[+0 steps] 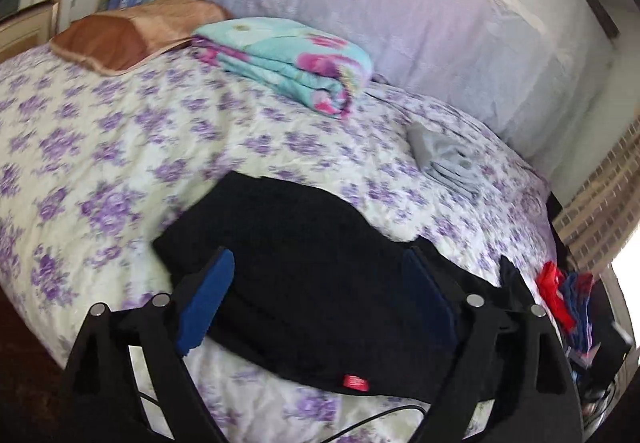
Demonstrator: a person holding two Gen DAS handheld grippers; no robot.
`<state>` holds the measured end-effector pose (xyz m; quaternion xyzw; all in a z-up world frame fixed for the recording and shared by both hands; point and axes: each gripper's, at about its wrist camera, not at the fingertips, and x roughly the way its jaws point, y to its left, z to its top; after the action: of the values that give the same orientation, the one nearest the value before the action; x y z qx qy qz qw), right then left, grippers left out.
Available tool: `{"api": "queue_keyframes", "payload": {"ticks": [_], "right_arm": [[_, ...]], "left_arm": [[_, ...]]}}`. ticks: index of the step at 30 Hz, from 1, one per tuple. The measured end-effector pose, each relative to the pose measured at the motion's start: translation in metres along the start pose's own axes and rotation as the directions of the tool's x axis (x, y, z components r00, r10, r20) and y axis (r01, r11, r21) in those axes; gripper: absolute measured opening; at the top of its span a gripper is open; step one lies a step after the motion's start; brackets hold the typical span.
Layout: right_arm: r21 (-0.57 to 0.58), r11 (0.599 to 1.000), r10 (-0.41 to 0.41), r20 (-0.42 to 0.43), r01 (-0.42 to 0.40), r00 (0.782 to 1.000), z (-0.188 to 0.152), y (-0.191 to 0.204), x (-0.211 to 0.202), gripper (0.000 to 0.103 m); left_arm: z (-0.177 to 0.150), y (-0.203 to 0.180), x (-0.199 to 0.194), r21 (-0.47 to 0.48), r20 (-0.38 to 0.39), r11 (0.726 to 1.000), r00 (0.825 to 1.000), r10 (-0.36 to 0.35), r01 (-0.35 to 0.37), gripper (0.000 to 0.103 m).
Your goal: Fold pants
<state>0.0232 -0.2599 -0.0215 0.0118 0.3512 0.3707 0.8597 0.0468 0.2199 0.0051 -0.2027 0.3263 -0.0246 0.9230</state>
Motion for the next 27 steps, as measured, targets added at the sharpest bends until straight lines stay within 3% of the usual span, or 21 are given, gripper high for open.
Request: {"api": "queue_keyframes", "payload": {"ticks": [3,5,8,12,15,18,20,21,23,27], "right_arm": [[0.13,0.977,-0.181,0.097,0.168,0.979,0.021,-0.028,-0.014,0.071],[0.205,0.956,-0.237,0.115,0.21,0.965,0.034,-0.045,-0.006,0.071],[0.241,0.926,-0.319,0.094,0.289,0.943,0.056,-0.063,0.019,0.071],[0.282,0.864,-0.438,0.017,0.416,0.899,0.08,-0.076,0.07,0.071],[0.287,0.774,-0.562,-0.102,0.565,0.821,0.085,-0.087,0.107,0.071],[0.265,0.732,-0.609,-0.16,0.628,0.777,0.076,-0.095,0.131,0.071],[0.231,0.711,-0.638,-0.185,0.664,0.747,0.072,-0.101,0.144,0.07],[0.227,0.709,-0.638,-0.197,0.667,0.745,0.07,-0.102,0.147,0.068],[0.252,0.724,-0.605,-0.214,0.642,0.767,0.064,-0.112,0.151,0.037],[0.329,0.734,-0.562,-0.195,0.594,0.804,0.057,-0.125,0.137,0.01]], "left_arm": [[-0.006,-0.049,0.034,0.097,-0.079,0.988,0.991,-0.112,0.119,0.087],[-0.016,-0.073,0.055,0.146,-0.123,0.975,0.981,-0.148,0.165,0.089],[-0.031,-0.095,0.084,0.19,-0.174,0.962,0.971,-0.162,0.195,0.091],[-0.048,-0.091,0.122,0.145,-0.248,0.963,0.95,-0.188,0.229,0.091],[-0.063,-0.081,0.145,0.141,-0.263,0.965,0.948,-0.179,0.221,0.093],[-0.075,-0.092,0.145,0.251,-0.222,0.948,0.965,-0.138,0.194,0.096],[-0.076,-0.094,0.145,0.278,-0.223,0.941,0.966,-0.132,0.193,0.098],[-0.075,-0.092,0.145,0.27,-0.227,0.941,0.963,-0.142,0.203,0.098],[-0.072,-0.085,0.143,0.243,-0.225,0.941,0.957,-0.181,0.235,0.098],[-0.07,-0.08,0.141,0.222,-0.219,0.935,0.949,-0.227,0.275,0.098]]}}
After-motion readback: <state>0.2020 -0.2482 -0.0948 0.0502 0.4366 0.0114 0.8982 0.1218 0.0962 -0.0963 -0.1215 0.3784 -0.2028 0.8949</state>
